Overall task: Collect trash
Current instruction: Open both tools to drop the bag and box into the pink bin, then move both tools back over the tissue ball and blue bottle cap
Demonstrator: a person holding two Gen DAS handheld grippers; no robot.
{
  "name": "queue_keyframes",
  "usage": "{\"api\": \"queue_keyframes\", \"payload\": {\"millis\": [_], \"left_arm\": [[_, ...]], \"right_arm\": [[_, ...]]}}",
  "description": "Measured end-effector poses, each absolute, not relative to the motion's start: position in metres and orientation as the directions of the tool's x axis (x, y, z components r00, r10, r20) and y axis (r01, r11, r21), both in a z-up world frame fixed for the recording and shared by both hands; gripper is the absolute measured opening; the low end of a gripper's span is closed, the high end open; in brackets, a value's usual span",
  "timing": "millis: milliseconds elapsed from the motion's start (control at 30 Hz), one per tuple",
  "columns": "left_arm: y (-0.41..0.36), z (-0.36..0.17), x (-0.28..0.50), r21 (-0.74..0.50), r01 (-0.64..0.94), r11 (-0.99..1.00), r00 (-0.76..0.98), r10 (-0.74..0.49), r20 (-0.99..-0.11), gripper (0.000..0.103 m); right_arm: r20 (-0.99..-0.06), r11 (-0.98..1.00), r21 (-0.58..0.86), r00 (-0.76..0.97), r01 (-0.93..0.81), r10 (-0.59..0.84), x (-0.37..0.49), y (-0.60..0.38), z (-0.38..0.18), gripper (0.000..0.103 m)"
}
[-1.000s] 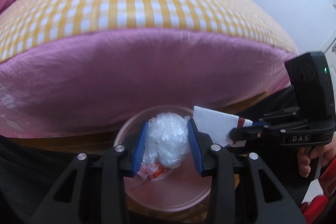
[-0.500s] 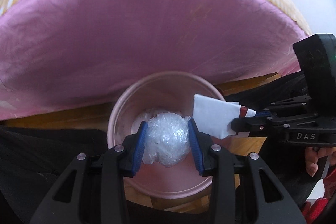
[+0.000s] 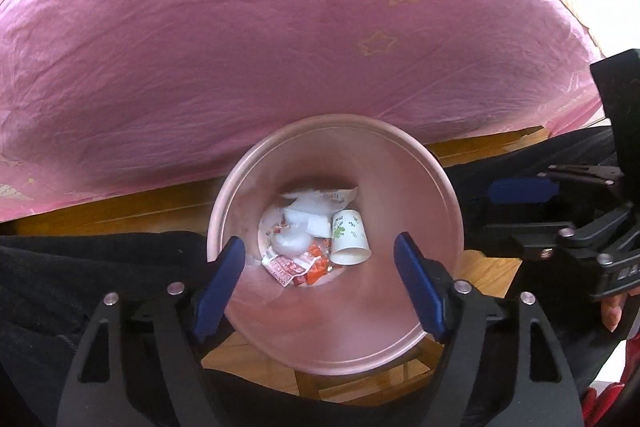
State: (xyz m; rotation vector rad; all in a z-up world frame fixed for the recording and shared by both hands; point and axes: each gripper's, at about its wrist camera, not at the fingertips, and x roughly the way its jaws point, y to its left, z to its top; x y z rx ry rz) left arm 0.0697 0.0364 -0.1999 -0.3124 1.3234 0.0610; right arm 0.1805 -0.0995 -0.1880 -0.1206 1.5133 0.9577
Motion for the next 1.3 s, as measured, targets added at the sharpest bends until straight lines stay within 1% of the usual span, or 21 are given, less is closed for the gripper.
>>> {"api": "queue_keyframes", "payload": {"millis": [33, 133, 300, 433, 667, 833, 1000, 1100, 1200, 1300], "left_arm": [[0.036, -0.2, 0.07, -0.187, -0.218, 0.958, 0.249, -0.13, -0.96, 0.082], [0.037, -0.197, 0.068, -0.178, -0.213, 0.961, 0.253, -0.122, -0.96, 0.087], [0.042, -0.188, 0.064, -0.172, -0.221, 0.96, 0.258, -0.112, -0.96, 0.095], [0.046, -0.182, 0.063, -0.175, -0.229, 0.958, 0.27, -0.11, -0.957, 0.098], [0.054, -0.159, 0.063, -0.187, -0.228, 0.956, 0.316, -0.109, -0.943, 0.098], [0.057, -0.13, 0.069, -0.19, -0.211, 0.959, 0.383, -0.098, -0.919, 0.098], [0.061, -0.097, 0.078, -0.176, -0.196, 0.965, 0.461, -0.068, -0.885, 0.098], [0.067, -0.079, 0.086, -0.175, -0.191, 0.966, 0.499, -0.058, -0.865, 0.099], [0.072, -0.063, 0.099, -0.153, -0.187, 0.97, 0.529, -0.031, -0.848, 0.099], [0.078, -0.048, 0.115, -0.13, -0.176, 0.976, 0.557, -0.01, -0.83, 0.099]], "right_arm": [[-0.867, 0.649, 0.481, -0.21, -0.59, 0.452, 0.181, -0.1, -0.186, 0.084], [-0.875, 0.655, 0.459, -0.178, -0.601, 0.451, 0.183, -0.105, -0.178, 0.093], [-0.879, 0.668, 0.446, -0.151, -0.596, 0.453, 0.188, -0.111, -0.173, 0.098], [-0.878, 0.661, 0.444, -0.148, -0.605, 0.455, 0.19, -0.117, -0.169, 0.098], [-0.852, 0.62, 0.442, -0.087, -0.648, 0.516, 0.194, -0.125, -0.138, 0.098], [-0.838, 0.6, 0.381, 0.012, -0.704, 0.546, 0.203, -0.129, -0.102, 0.098], [-0.801, 0.576, 0.352, 0.081, -0.738, 0.593, 0.217, -0.135, -0.059, 0.098], [-0.777, 0.583, 0.304, 0.158, -0.754, 0.61, 0.232, -0.137, -0.029, 0.098], [-0.761, 0.592, 0.296, 0.19, -0.75, 0.621, 0.25, -0.137, -0.013, 0.098], [-0.756, 0.594, 0.256, 0.225, -0.763, 0.615, 0.269, -0.129, 0.0, 0.098]]}}
